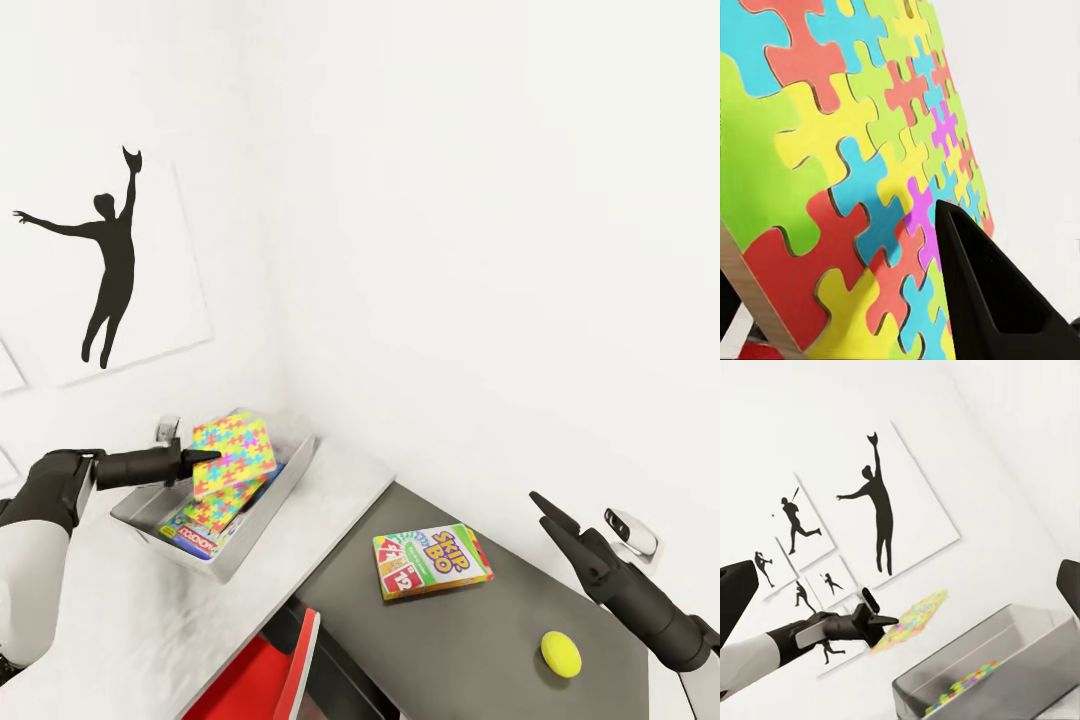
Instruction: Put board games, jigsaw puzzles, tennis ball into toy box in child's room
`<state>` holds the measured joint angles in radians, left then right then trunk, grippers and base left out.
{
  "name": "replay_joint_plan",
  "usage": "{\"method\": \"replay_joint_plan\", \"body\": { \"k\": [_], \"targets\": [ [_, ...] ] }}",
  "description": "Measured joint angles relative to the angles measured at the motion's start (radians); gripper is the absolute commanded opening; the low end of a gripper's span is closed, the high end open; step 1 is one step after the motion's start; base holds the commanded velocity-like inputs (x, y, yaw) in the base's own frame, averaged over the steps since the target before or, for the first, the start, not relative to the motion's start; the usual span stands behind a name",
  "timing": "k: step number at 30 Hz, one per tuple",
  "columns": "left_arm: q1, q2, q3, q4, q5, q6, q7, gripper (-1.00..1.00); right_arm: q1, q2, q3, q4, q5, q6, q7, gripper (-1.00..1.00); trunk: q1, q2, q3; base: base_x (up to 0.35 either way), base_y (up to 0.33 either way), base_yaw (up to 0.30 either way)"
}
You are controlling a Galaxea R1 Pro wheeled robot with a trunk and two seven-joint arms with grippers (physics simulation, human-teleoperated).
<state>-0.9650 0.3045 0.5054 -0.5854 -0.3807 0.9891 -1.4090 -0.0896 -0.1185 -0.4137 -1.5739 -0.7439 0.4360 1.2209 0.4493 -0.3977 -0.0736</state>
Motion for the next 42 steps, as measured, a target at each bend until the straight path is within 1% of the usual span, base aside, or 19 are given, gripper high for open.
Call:
{"method": "replay_joint_plan", "body": {
  "k": [1,2,3,6,7,9,10,13,14,16,18,21,26,30,33,42],
  "targets": [
    [-0.009,0.000,0.002,-0.001,0.004,0.005,0.064,-1.00,0.000,0.001,0.000,0.000,0.000,0.002,-0.001,1.00,0.000,0.000,0.000,0.000,0.000,0.000],
    [-0.012,-0.001,0.002,-0.001,0.007,0.007,0.096,-1.00,0.000,0.001,0.000,0.000,0.000,0.003,-0.001,1.00,0.000,0.000,0.000,0.000,0.000,0.000],
    [-0.016,-0.002,0.004,-0.001,0.011,0.009,0.149,-1.00,0.000,0.001,0.000,0.000,0.000,0.004,-0.001,1.00,0.000,0.000,0.000,0.000,0.000,0.000],
    [-0.022,-0.012,0.007,-0.002,0.032,0.013,0.239,-1.00,0.000,0.002,-0.001,0.000,-0.002,0.005,0.000,1.00,0.000,0.000,0.000,0.000,0.000,0.000],
    [-0.023,-0.019,0.007,-0.002,0.039,0.012,0.258,-1.00,0.000,0.002,-0.001,0.000,-0.002,0.005,0.000,1.00,0.000,0.000,0.000,0.000,0.000,0.000],
    [-0.023,-0.026,0.007,-0.002,0.044,0.010,0.276,-1.00,0.000,0.002,-0.001,0.000,-0.002,0.005,0.000,1.00,0.000,0.000,0.000,0.000,0.000,0.000],
    [-0.024,-0.032,0.007,-0.002,0.046,0.007,0.299,-1.00,0.000,0.002,-0.001,0.000,-0.002,0.005,0.000,1.00,0.000,0.000,0.000,0.000,0.000,0.000],
    [-0.024,-0.038,0.008,-0.002,0.051,0.000,0.342,-1.00,0.000,0.002,0.000,0.000,-0.002,0.005,0.000,1.00,0.000,0.000,0.000,0.000,0.000,0.000],
    [-0.024,-0.043,0.008,-0.002,0.052,-0.008,0.371,-1.00,0.000,0.002,0.000,0.000,-0.002,0.004,0.000,1.00,0.000,0.000,0.000,0.000,0.000,0.000],
    [-0.024,-0.051,0.009,-0.002,0.057,-0.021,0.408,-1.00,0.000,0.002,0.000,0.000,-0.002,0.004,0.000,1.00,0.000,0.000,0.000,0.000,0.000,0.000],
    [-0.024,-0.059,0.009,-0.002,0.061,-0.033,0.434,-1.00,0.000,0.002,-0.001,0.000,-0.002,0.004,0.001,1.00,0.000,0.000,0.000,0.000,0.000,0.000],
    [-0.024,-0.065,0.017,-0.002,0.063,-0.050,0.469,-1.00,0.000,0.002,-0.001,0.000,-0.002,0.004,0.001,1.00,0.000,0.000,0.000,0.000,0.000,0.000],
    [-0.024,-0.076,0.043,0.000,0.068,-0.108,0.564,-1.00,0.000,0.002,0.000,0.000,-0.002,0.004,0.001,1.00,0.000,0.000,0.000,0.000,0.000,0.000],
    [-0.024,-0.079,0.070,0.001,0.071,-0.128,0.607,-1.00,0.000,0.003,0.000,0.000,-0.002,0.004,0.001,1.00,0.000,0.000,0.000,0.000,0.000,0.000],
    [-0.024,-0.079,0.079,0.001,0.072,-0.134,0.618,-1.00,0.000,0.003,0.000,0.000,-0.002,0.004,0.001,1.00,0.000,0.000,0.000,0.000,0.000,0.000],
    [-0.024,-0.080,0.086,0.002,0.072,-0.150,0.625,-1.00,0.000,0.005,0.000,0.000,-0.002,0.004,0.001,1.00,0.000,0.000,0.000,0.000,0.000,0.000]
  ]
}}
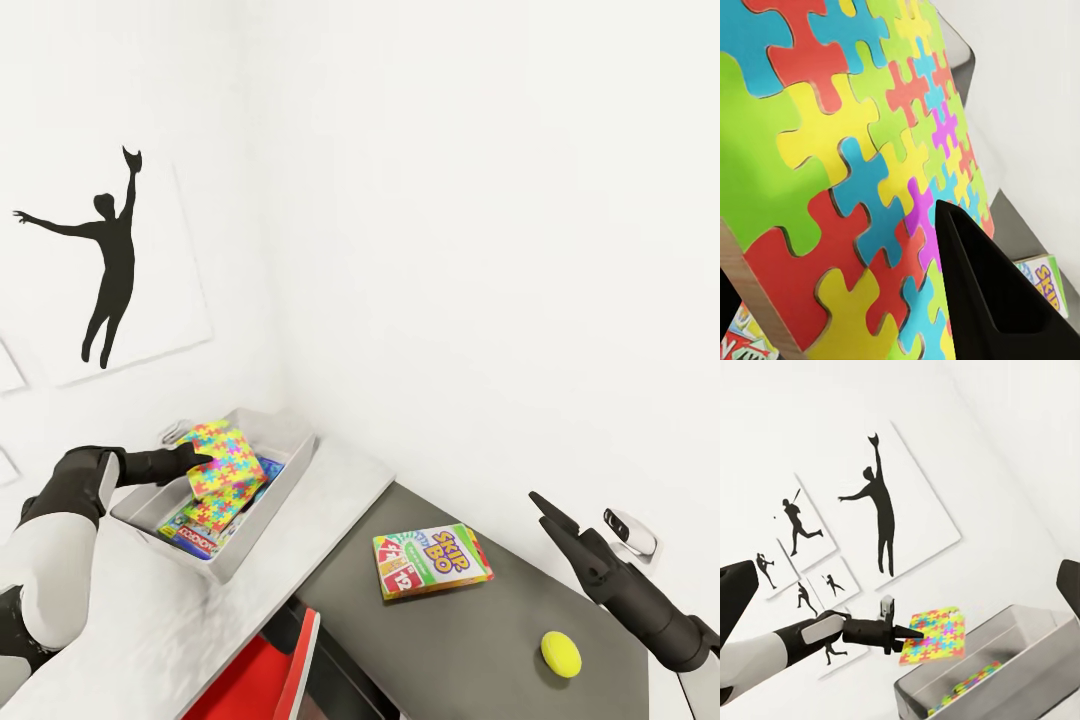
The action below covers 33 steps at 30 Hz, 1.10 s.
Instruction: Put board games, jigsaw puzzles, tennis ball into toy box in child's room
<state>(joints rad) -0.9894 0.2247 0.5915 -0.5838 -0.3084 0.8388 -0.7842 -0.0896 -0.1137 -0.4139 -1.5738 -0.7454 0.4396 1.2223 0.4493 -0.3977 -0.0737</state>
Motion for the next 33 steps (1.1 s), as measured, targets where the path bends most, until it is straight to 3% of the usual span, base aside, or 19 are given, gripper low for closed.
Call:
{"method": "replay_joint_plan", "body": {
  "k": [12,22,33],
  "targets": [
    [0.000,-0.001,0.000,0.004,-0.002,-0.041,0.003,-1.00,0.000,-0.001,0.000,0.000,0.000,-0.002,0.000,1.00,0.000,0.000,0.000,0.000,0.000,0.000],
    [0.000,-0.006,0.000,0.010,0.001,-0.060,0.101,-1.00,0.000,-0.003,-0.001,0.000,-0.001,0.000,0.000,1.00,0.000,0.000,0.000,0.000,0.000,0.000],
    [0.000,-0.017,0.000,0.011,0.001,-0.061,0.113,-1.00,0.000,-0.007,-0.001,-0.001,-0.002,0.021,-0.001,1.00,0.000,0.000,-0.007,0.000,0.000,0.000]
  ]
}}
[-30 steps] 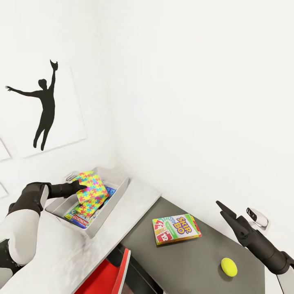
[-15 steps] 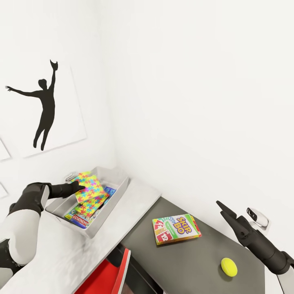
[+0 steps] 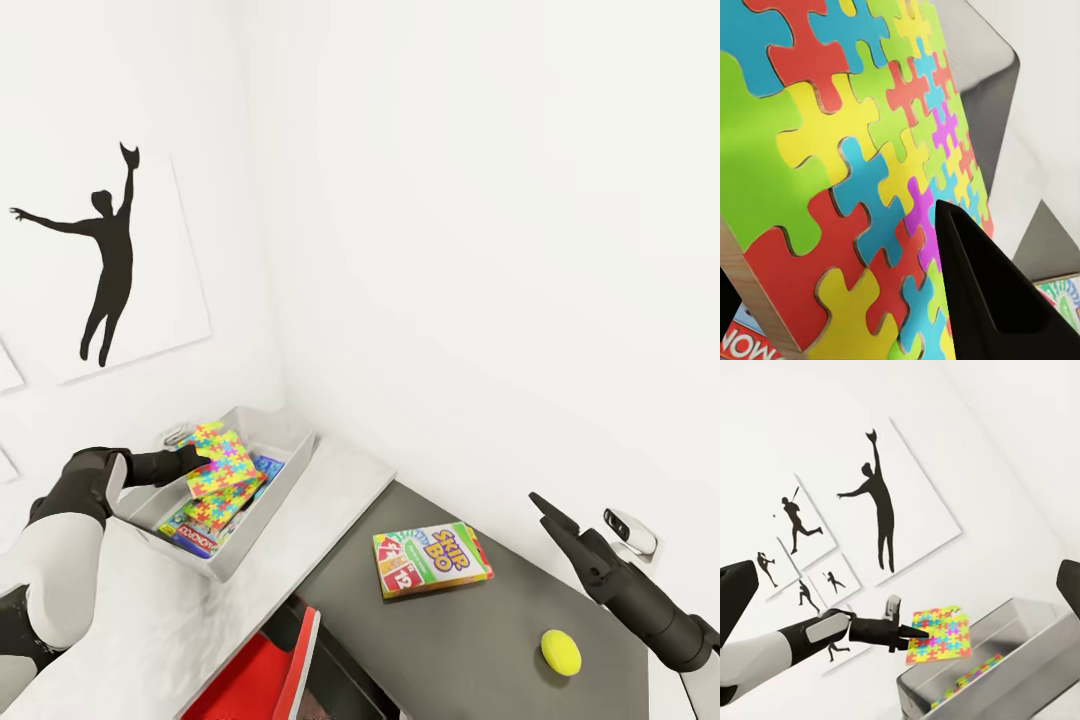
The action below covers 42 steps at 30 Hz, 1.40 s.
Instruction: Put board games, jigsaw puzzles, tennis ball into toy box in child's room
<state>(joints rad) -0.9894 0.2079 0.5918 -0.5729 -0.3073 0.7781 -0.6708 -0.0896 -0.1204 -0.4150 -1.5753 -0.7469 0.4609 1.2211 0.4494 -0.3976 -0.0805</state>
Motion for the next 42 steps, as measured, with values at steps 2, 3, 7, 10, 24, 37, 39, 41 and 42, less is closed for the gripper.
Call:
{"method": "replay_joint_plan", "body": {
  "k": [2,3,7,10,24,37,39,41,42],
  "targets": [
    [0.000,-0.001,0.000,0.000,0.000,0.000,0.000,-1.00,0.000,0.001,0.000,0.000,0.001,0.011,0.000,1.00,0.000,0.000,-0.003,0.000,0.000,0.000],
    [0.000,-0.001,0.000,0.000,0.000,0.000,0.000,-1.00,0.000,0.001,0.000,0.000,0.001,0.013,0.000,1.00,0.000,0.000,-0.004,0.000,0.000,0.000],
    [0.000,-0.002,0.000,0.000,0.000,0.000,0.000,-1.00,0.000,0.000,0.000,0.000,0.001,0.020,0.000,1.00,0.000,0.000,-0.010,0.000,0.000,0.000],
    [0.000,-0.002,0.000,0.000,0.000,-0.001,0.001,-1.00,0.000,0.000,0.000,0.000,0.001,0.021,0.000,1.00,0.000,0.000,-0.015,0.000,0.000,0.000],
    [0.000,-0.002,0.000,0.000,-0.001,-0.017,0.002,-1.00,0.000,-0.001,0.000,0.000,0.001,0.022,0.000,1.00,0.000,0.000,-0.036,0.000,0.000,0.000],
    [0.000,-0.001,0.000,0.000,-0.002,-0.022,0.002,1.00,0.000,0.002,0.000,0.000,0.000,0.013,0.003,1.00,0.000,0.000,-0.048,0.000,0.000,0.000],
    [0.000,-0.001,0.000,0.000,-0.002,-0.022,0.002,1.00,0.000,0.002,0.000,0.000,0.000,0.012,0.003,1.00,0.000,0.000,-0.048,0.000,0.000,0.000],
    [0.000,-0.001,0.000,0.000,-0.001,-0.023,0.002,1.00,0.000,0.002,0.000,0.000,0.000,0.012,0.003,1.00,0.000,0.000,-0.048,0.000,0.000,0.000],
    [0.000,-0.001,0.000,0.000,0.000,-0.022,0.002,1.00,0.000,0.002,0.000,0.000,0.000,0.011,0.003,1.00,0.000,0.000,-0.048,0.000,0.000,0.000]
  ]
}}
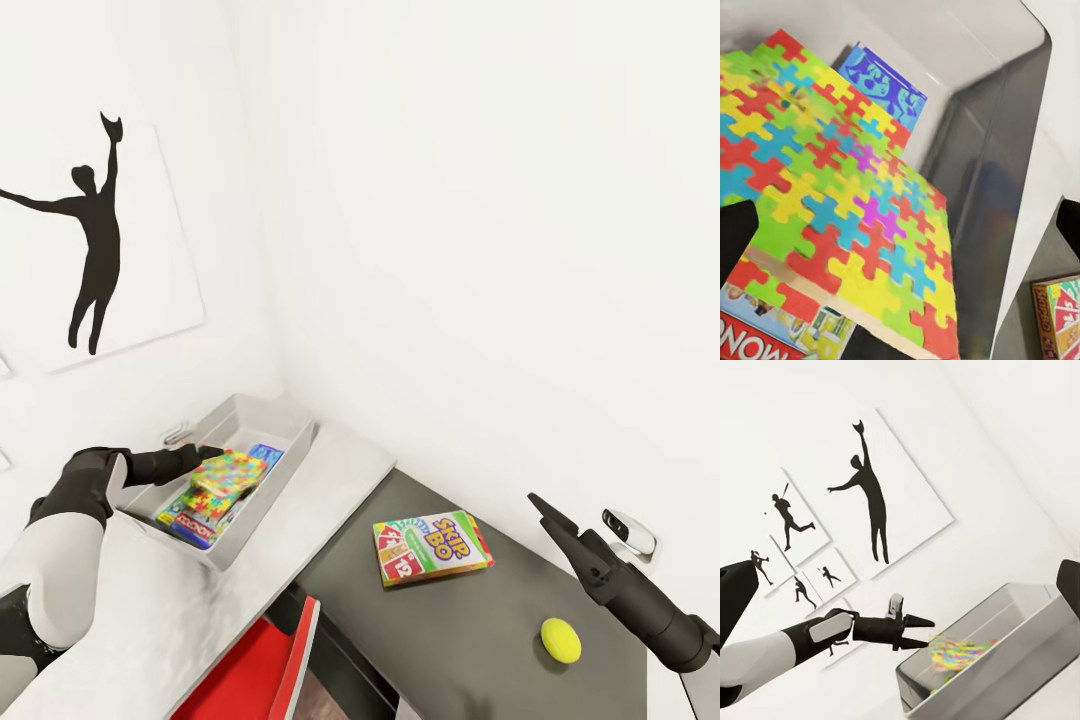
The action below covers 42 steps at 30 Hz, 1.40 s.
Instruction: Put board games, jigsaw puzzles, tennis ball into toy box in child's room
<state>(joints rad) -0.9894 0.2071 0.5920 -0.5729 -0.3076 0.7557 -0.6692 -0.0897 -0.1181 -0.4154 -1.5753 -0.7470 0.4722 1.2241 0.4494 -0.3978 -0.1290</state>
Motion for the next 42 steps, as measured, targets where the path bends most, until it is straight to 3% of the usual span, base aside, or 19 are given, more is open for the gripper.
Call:
{"method": "replay_joint_plan", "body": {
  "k": [7,13,15,19,20,27,28,30,34,42],
  "targets": [
    [0.000,0.007,0.012,-0.001,0.000,0.002,-0.014,1.00,0.000,-0.001,0.000,0.000,0.000,-0.001,0.001,1.00,0.000,0.000,0.000,0.000,0.000,0.000],
    [0.000,0.023,0.107,-0.010,-0.001,0.008,-0.058,1.00,0.000,-0.001,0.000,0.000,0.000,-0.003,0.002,1.00,0.000,0.000,0.002,0.000,0.000,-0.027],
    [0.000,0.054,0.126,-0.011,-0.003,0.024,-0.133,1.00,0.000,-0.001,0.000,0.000,0.000,-0.003,0.003,1.00,0.000,0.000,0.005,0.000,0.000,-0.075],
    [0.001,0.091,0.132,-0.013,-0.004,0.052,-0.267,1.00,0.000,0.000,0.000,0.000,0.000,-0.003,0.004,1.00,0.000,0.000,0.010,0.000,0.000,-0.084],
    [0.003,0.106,0.132,-0.013,-0.005,0.062,-0.349,1.00,0.000,0.000,0.000,0.000,0.000,-0.003,0.004,1.00,0.000,0.000,0.012,0.000,0.000,-0.089],
    [0.019,0.149,0.125,-0.015,-0.014,0.070,-0.663,1.00,0.000,0.000,0.000,0.000,0.000,-0.003,0.006,1.00,0.000,0.000,0.022,0.000,0.000,-0.099],
    [0.033,0.157,0.122,-0.015,-0.015,0.069,-0.746,1.00,0.000,0.000,0.000,0.000,0.000,-0.003,0.007,1.00,0.000,0.000,0.023,0.000,0.000,-0.117],
    [0.052,0.162,0.116,-0.017,-0.016,0.065,-0.819,1.00,0.000,0.000,0.000,0.000,0.000,-0.003,0.007,1.00,0.000,0.000,0.026,0.000,0.000,-0.123],
    [0.091,0.167,0.097,-0.022,-0.015,0.052,-0.893,1.00,0.000,0.000,0.000,0.000,0.000,-0.004,0.007,1.00,0.000,0.000,0.032,0.000,0.000,-0.133],
    [0.158,0.164,0.080,-0.035,-0.011,0.034,-0.894,1.00,0.000,0.000,0.000,0.000,0.000,-0.005,0.009,1.00,0.000,0.000,0.044,0.000,0.000,-0.150]
  ]
}}
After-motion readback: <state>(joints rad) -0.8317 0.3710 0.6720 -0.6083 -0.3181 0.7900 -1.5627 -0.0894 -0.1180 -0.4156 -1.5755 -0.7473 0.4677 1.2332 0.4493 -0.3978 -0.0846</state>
